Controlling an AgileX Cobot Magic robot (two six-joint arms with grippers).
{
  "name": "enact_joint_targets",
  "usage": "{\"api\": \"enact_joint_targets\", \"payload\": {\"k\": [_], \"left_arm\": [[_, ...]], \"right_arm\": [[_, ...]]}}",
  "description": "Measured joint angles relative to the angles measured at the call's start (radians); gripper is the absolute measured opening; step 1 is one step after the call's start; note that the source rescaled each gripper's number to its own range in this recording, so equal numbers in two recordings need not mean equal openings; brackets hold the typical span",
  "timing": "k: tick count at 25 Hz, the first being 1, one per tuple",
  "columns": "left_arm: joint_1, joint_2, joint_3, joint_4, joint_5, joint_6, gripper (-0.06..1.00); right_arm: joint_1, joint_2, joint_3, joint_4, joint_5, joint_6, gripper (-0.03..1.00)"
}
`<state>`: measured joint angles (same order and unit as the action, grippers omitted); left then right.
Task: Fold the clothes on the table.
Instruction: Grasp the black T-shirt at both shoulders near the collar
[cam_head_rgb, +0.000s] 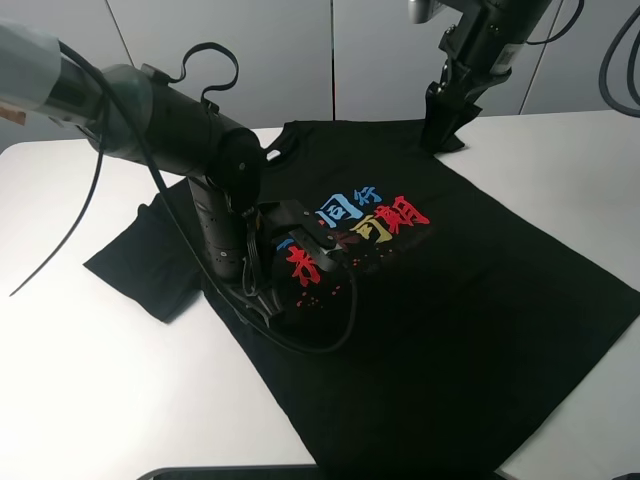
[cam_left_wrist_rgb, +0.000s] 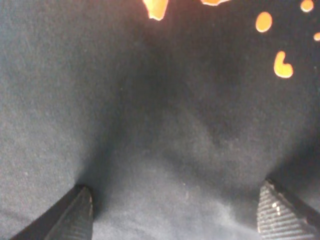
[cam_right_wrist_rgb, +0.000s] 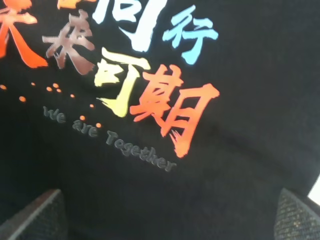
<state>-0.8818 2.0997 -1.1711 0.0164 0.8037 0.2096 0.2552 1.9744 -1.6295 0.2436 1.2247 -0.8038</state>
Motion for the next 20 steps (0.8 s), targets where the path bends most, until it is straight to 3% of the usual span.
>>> {"api": "enact_joint_targets", "payload": {"k": [12, 14, 16, 17, 20], "left_arm": [[-0.004, 0.002, -0.004, 0.002, 0.008, -0.025, 0.86], [-0.004, 0.002, -0.004, 0.002, 0.015, -0.027, 0.7], [-0.006, 0.004, -0.004, 0.0, 0.036, -0.029, 0.28], [-0.006, 0.004, -0.004, -0.008, 0.048, -0.024, 0.13], [-0.008, 0.004, -0.004, -0.016, 0.054, -0.024, 0.03]], "right_arm": [[0.0, 0.0, 0.0, 0.003, 0.0, 0.0, 0.89], [0.0, 0.0, 0.0, 0.003, 0.0, 0.0, 0.89], [0.0, 0.0, 0.0, 0.005, 0.0, 0.0, 0.89], [0.0, 0.0, 0.0, 0.005, 0.0, 0.0, 0.89], [0.0, 0.0, 0.0, 0.005, 0.0, 0.0, 0.89]]}}
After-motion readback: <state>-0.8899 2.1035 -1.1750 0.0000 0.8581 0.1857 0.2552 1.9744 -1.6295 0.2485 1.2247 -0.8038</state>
